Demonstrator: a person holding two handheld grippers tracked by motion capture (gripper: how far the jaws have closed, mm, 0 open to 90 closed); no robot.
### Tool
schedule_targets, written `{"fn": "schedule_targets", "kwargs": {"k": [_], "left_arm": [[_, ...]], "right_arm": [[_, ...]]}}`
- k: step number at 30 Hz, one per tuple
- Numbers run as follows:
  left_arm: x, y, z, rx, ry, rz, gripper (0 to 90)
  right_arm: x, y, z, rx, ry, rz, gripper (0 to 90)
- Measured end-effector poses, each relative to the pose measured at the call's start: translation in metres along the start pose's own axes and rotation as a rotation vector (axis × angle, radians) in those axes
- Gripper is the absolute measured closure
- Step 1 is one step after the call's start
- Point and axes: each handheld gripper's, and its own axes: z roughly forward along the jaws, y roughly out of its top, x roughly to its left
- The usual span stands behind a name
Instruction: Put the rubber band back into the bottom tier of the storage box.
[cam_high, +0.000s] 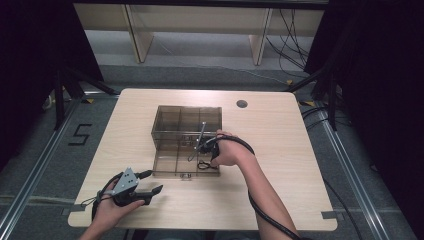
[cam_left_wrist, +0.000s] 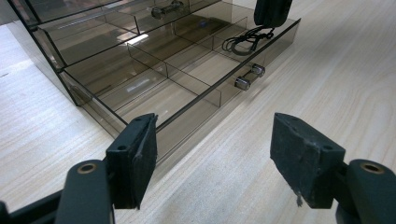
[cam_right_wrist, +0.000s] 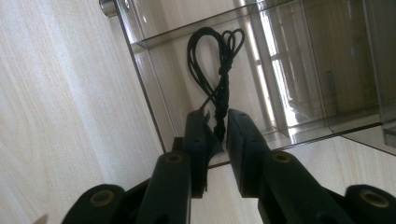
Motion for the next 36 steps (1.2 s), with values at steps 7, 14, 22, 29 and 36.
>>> {"fn": "schedule_targets", "kwargs": {"k": [7,14,22,29,36], "left_arm": [[0.000,0.000,0.000,0.001,0.002,-0.001,31.6],[0.000,0.000,0.001,-0.001,-0.002,0.003,31.6],[-0.001,0.000,0.000,0.005,0.002,0.005,31.7],[0.000,0.000,0.000,0.004,0.003,0.001,31.7],[-0.001,0.000,0.000,0.005,0.004,0.005,31.7]], "right_arm": [[-0.002,0.001,-0.006,-0.048,-0.006,-0.026,73.7],[-0.001,0.002,-0.012,-0.062,0.004,-0.016,69.9],[0.000,0.000,-0.019,-0.094,-0.004,-0.021,68.2],[0.006,-0.008,-0.028,-0.118,-0.003,0.010,65.8],[0.013,-0.025,-0.036,-0.185,-0.025,0.020,62.5]]}}
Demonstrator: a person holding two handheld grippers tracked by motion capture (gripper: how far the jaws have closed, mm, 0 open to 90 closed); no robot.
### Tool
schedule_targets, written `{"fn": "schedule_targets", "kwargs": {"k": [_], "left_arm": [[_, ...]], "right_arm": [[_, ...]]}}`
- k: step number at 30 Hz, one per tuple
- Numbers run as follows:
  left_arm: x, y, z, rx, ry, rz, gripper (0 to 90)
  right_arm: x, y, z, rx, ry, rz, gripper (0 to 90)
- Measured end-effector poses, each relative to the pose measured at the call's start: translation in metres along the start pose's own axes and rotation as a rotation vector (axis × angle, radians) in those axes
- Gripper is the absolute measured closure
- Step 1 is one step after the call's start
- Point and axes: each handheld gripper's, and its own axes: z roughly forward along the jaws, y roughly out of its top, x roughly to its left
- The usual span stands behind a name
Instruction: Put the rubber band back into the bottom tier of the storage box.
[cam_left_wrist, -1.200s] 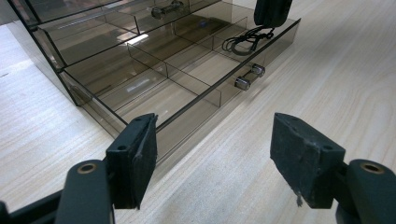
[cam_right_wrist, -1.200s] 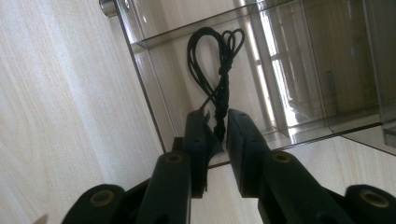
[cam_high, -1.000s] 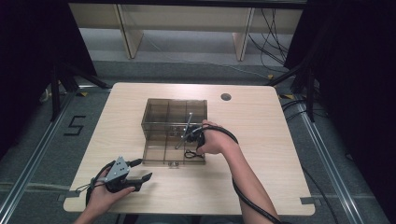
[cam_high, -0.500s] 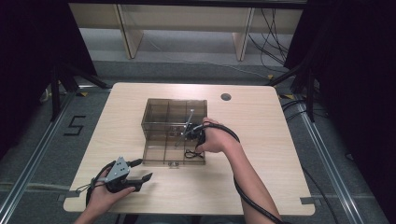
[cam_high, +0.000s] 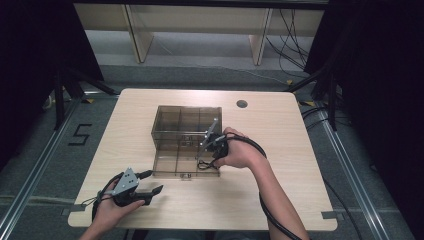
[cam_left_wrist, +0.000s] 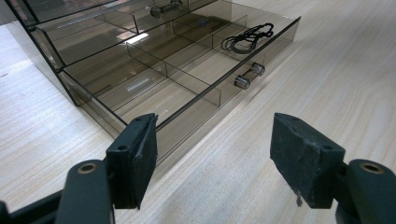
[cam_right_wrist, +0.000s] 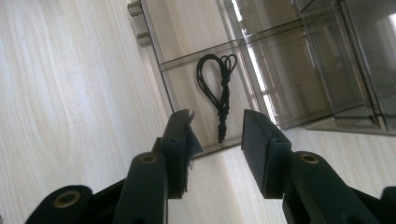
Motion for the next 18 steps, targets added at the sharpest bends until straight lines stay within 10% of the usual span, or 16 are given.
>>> {"fn": "schedule_targets", "kwargs": {"k": [18], "left_arm": [[0.000,0.000,0.001,-0.001,-0.001,-0.003,31.7]], "right_arm": [[0.009,-0.061,-0.009,-0.253,-0.050,0.091,57.8]]}}
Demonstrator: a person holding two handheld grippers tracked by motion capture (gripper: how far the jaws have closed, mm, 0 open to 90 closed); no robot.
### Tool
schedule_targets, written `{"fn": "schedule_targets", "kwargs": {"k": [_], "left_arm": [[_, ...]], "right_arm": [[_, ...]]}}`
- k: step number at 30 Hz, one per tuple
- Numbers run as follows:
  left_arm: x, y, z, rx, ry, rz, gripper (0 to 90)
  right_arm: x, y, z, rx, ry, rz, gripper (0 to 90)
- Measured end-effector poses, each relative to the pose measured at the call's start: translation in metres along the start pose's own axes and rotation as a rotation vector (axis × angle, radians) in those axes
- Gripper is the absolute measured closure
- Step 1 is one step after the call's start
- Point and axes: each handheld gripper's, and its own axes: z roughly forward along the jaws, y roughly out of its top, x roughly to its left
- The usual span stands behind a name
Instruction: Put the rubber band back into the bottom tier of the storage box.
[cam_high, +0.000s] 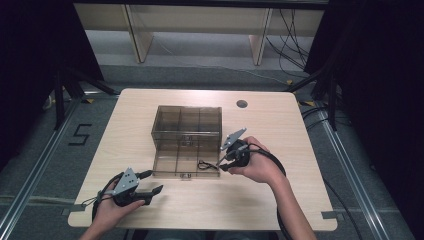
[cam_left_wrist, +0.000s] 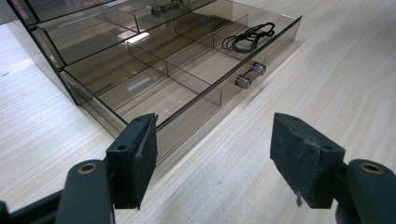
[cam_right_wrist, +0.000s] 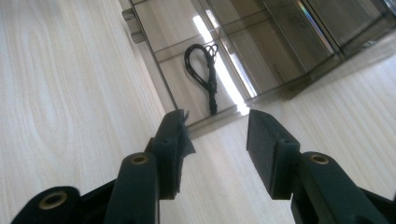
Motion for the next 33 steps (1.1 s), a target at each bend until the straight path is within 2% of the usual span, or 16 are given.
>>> {"fn": "schedule_targets", "kwargs": {"k": [4,6,7,9,14,15,19,20,24,25,26,27,28,31,32,33], "left_arm": [[0.000,0.000,0.000,0.000,0.002,-0.001,31.7],[0.000,0.000,0.000,0.000,0.002,0.000,31.7],[0.000,0.000,0.000,0.001,0.002,0.000,31.7],[0.000,0.000,0.000,0.001,0.003,0.000,31.7],[0.000,0.000,0.000,0.002,0.004,-0.001,31.7],[0.000,0.000,0.000,0.006,0.003,-0.001,31.7],[0.000,0.000,0.000,0.005,0.003,0.006,31.7],[0.000,0.000,0.000,0.006,0.004,-0.002,31.7],[0.001,0.000,0.000,0.009,0.003,0.004,31.7],[0.001,0.000,0.000,0.009,0.003,0.004,31.7],[0.001,0.000,0.000,0.009,0.004,0.005,31.7],[0.001,0.000,0.000,0.009,0.004,0.004,31.7],[0.001,0.000,0.000,0.009,0.005,0.004,31.7],[0.000,0.000,0.001,0.005,0.012,-0.003,31.7],[0.000,0.000,0.001,0.004,0.013,-0.002,31.7],[0.000,0.000,0.001,0.011,0.011,-0.002,31.7]], "right_arm": [[0.002,-0.013,-0.003,-0.027,-0.003,0.010,57.4],[0.005,-0.020,-0.005,-0.033,-0.003,0.046,57.3],[0.005,-0.023,-0.005,-0.051,-0.006,0.042,57.2],[0.006,-0.030,-0.007,-0.051,-0.008,0.070,57.0],[0.007,-0.047,-0.009,-0.100,0.000,0.077,56.8],[0.008,-0.050,-0.010,-0.101,0.001,0.098,56.7],[0.011,-0.062,-0.010,-0.138,-0.016,0.116,56.1],[0.012,-0.065,-0.010,-0.137,-0.007,0.127,56.0],[0.013,-0.076,-0.008,-0.168,-0.030,0.124,55.3],[0.014,-0.078,-0.009,-0.160,-0.033,0.139,55.2],[0.014,-0.080,-0.009,-0.166,-0.028,0.130,55.2],[0.015,-0.083,-0.007,-0.189,-0.036,0.143,55.1],[0.016,-0.084,-0.008,-0.178,-0.027,0.147,55.1],[0.018,-0.090,-0.006,-0.211,-0.032,0.158,55.0],[0.018,-0.092,-0.006,-0.207,-0.032,0.139,54.8],[0.020,-0.094,-0.004,-0.226,-0.037,0.152,54.7]]}}
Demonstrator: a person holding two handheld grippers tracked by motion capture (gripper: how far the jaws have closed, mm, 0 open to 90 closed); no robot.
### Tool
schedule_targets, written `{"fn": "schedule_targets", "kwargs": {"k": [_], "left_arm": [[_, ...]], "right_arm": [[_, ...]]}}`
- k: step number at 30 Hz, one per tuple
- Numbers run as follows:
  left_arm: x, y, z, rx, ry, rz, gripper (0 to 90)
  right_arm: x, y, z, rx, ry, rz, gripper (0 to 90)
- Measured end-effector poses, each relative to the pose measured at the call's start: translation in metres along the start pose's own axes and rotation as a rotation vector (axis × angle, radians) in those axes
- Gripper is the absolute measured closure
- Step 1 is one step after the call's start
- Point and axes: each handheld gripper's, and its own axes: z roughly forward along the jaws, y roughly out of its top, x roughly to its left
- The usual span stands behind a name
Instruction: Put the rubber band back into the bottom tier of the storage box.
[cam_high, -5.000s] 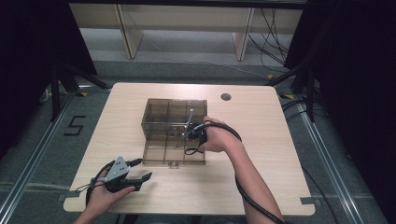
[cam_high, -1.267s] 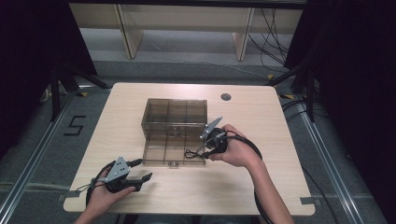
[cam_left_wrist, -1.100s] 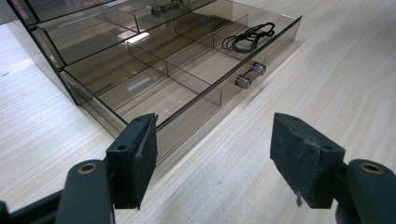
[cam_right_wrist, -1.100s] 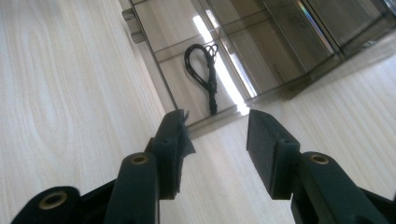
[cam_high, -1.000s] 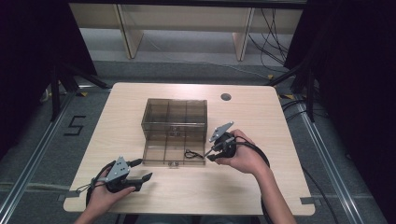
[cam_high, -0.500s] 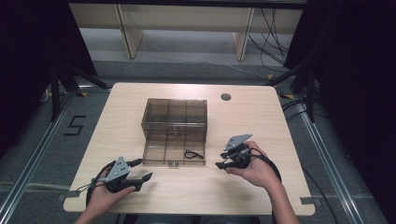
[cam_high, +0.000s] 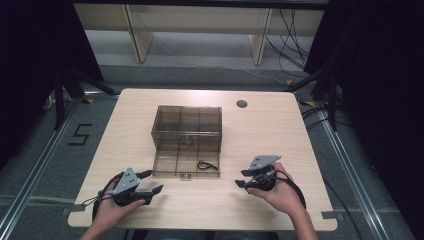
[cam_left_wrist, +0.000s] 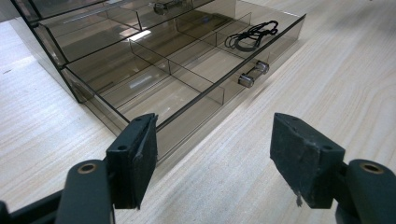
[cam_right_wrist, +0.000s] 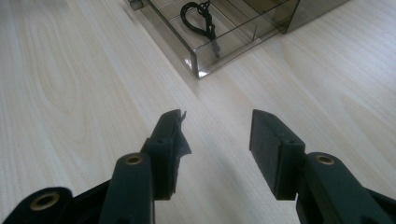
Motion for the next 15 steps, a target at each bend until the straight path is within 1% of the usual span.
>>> {"fn": "schedule_targets", "kwargs": {"k": [1,3,4,5,6,7,9,11,12,13,15], "left_arm": [[0.000,0.000,0.000,0.000,0.000,0.008,31.7],[0.001,0.000,0.000,-0.001,-0.005,0.007,31.7],[0.000,0.000,0.000,-0.001,-0.003,-0.002,31.7],[0.000,0.000,0.000,-0.006,0.001,0.008,31.7],[0.000,0.000,0.000,0.001,0.003,0.001,31.7],[0.000,0.000,0.000,0.004,0.004,0.003,31.7],[0.000,0.000,0.000,0.004,0.004,0.003,31.7],[0.000,0.000,0.000,0.005,0.004,0.002,31.7],[0.000,0.000,0.000,0.009,0.007,0.002,31.7],[0.000,0.000,0.000,0.009,0.007,0.002,31.7],[0.000,0.000,0.000,0.010,0.008,0.003,31.7]], "right_arm": [[0.000,-0.002,-0.001,0.011,0.004,0.004,54.6],[0.002,-0.006,-0.001,-0.001,-0.004,0.020,54.6],[0.003,-0.008,-0.001,0.000,0.001,0.036,54.5],[0.004,-0.009,0.000,-0.001,0.000,0.040,54.5],[0.004,-0.011,0.001,-0.013,-0.005,0.027,54.4],[0.005,-0.013,0.001,-0.010,0.001,0.044,54.4],[0.005,-0.016,0.003,-0.023,0.006,0.039,54.4],[0.007,-0.019,0.005,-0.037,0.002,0.047,54.4],[0.007,-0.021,0.005,-0.036,0.008,0.046,54.4],[0.008,-0.022,0.006,-0.051,0.005,0.055,54.4],[0.008,-0.023,0.006,-0.057,0.011,0.048,54.4]]}}
